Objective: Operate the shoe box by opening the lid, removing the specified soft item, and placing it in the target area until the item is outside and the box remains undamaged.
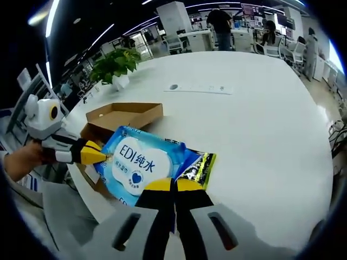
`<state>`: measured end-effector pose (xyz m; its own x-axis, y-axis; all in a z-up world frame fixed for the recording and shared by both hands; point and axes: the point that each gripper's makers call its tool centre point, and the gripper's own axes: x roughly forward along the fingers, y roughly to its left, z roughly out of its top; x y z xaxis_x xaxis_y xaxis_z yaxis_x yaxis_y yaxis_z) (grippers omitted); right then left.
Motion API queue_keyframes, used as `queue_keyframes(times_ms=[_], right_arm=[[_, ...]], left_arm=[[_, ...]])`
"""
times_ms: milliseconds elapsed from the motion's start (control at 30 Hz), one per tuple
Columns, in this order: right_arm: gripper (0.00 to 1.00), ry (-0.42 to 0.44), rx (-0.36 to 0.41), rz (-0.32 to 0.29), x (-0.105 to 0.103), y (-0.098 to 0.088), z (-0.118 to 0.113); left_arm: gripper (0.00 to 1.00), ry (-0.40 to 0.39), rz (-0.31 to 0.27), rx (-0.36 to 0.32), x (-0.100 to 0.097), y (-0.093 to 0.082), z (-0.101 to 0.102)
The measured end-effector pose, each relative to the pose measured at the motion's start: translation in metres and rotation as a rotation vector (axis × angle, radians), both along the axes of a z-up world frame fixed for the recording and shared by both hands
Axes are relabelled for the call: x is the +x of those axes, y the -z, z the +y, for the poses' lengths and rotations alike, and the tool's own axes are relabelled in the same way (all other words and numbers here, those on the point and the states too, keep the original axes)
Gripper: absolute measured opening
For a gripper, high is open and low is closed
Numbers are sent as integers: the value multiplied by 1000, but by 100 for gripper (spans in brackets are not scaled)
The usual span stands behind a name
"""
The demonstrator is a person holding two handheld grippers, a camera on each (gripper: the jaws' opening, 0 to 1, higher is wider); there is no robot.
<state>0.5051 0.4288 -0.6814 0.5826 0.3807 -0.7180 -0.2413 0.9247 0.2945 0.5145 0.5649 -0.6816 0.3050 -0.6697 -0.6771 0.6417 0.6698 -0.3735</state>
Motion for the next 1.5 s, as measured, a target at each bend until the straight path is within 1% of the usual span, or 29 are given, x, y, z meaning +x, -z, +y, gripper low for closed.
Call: queue_keyframes(times_ms=[267,533,733,833,867,933,1067,1167,1267,1400,1500], right_arm=[[0,-2,-25,14,11,17,-6],[0,0,-51,25,14,33,-6],[0,10,-63,38,17,45,-8],[0,14,-70,41,21,50,-11],[0,15,-71,43,23,54,-14],[0,18,-72,45,24,56,-15],[0,22,-69,49,25,60,-14],[0,44,-46,56,26,63,-14],[0,46,-51,61,26,67,-14],[0,50,-53,72,27,77,-16],[0,55,-53,72,32,85,-21]], left_arm=[[0,32,3,58,9,15,-8],[0,61,-1,121,18,30,-15],[0,137,-42,211,21,42,-20],[0,190,-75,264,23,47,-21],[0,198,-77,272,22,48,-22],[0,229,-94,297,23,51,-23],[0,254,-98,326,24,57,-25],[0,273,-100,351,24,62,-25],[0,287,-104,365,25,64,-27],[0,297,-93,381,25,71,-27],[0,315,-109,400,25,72,-28]])
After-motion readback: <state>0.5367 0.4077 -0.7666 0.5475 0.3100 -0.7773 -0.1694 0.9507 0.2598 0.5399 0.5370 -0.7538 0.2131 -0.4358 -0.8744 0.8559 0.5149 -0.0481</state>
